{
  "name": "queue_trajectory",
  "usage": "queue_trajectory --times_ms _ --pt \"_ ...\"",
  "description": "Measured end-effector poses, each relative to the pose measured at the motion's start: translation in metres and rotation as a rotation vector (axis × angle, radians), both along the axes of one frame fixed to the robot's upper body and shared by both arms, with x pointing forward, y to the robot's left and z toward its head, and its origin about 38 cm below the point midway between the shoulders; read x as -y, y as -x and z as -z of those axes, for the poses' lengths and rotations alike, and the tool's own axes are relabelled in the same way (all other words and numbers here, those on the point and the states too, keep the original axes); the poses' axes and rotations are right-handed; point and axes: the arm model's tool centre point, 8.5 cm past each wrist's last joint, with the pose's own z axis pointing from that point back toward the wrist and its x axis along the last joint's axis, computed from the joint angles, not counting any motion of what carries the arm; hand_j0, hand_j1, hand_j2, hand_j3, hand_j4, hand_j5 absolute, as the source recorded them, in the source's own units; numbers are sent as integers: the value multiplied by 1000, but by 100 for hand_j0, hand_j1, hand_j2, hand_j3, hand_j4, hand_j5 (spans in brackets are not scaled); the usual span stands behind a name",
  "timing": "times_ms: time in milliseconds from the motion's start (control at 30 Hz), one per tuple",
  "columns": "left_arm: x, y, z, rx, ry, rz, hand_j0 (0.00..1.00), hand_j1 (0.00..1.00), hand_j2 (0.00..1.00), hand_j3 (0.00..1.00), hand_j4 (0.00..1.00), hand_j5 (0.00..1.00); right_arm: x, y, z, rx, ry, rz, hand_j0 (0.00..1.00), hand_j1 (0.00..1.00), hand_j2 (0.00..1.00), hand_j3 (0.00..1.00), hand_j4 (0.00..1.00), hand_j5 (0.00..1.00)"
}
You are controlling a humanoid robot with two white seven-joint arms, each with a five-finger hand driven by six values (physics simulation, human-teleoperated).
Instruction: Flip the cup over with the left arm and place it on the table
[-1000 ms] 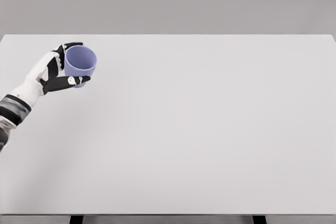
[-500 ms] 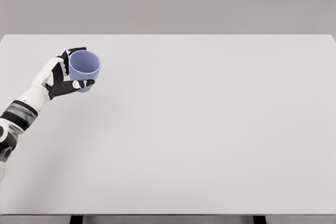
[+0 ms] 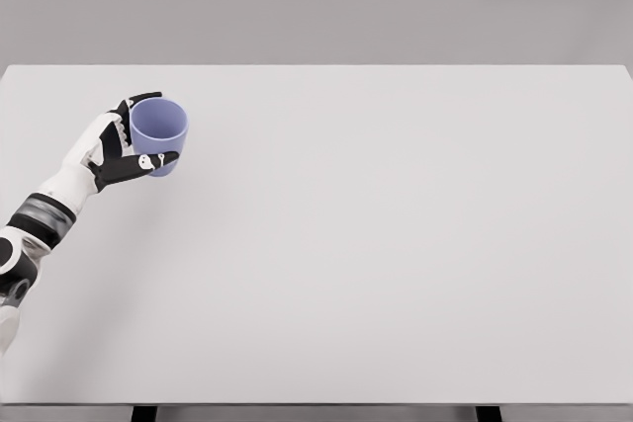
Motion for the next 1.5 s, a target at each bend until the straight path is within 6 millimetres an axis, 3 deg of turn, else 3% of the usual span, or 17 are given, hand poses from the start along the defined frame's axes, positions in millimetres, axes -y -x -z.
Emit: queue_trajectory --times_ms 67,400,433,1033,1333,1500 --pt "0 0 0 0 0 0 90 90 90 90 90 90 0 0 0 0 0 0 100 100 100 100 100 100" --pt "0 0 0 2 -2 1 95 95 95 95 95 95 0 0 0 0 0 0 100 100 100 100 100 100" --pt "0 0 -1 3 -2 1 100 100 100 100 100 100 0 0 0 0 0 0 100 100 100 100 100 100" --pt "-12 4 -11 28 -61 10 100 100 100 100 100 100 0 0 0 0 0 0 100 100 100 100 100 100" --pt "-35 16 -34 57 -150 18 100 100 100 100 100 100 0 0 0 0 0 0 100 100 100 100 100 100" --pt "-64 20 -65 115 -215 -18 100 100 100 100 100 100 0 0 0 0 0 0 100 100 100 100 100 100"
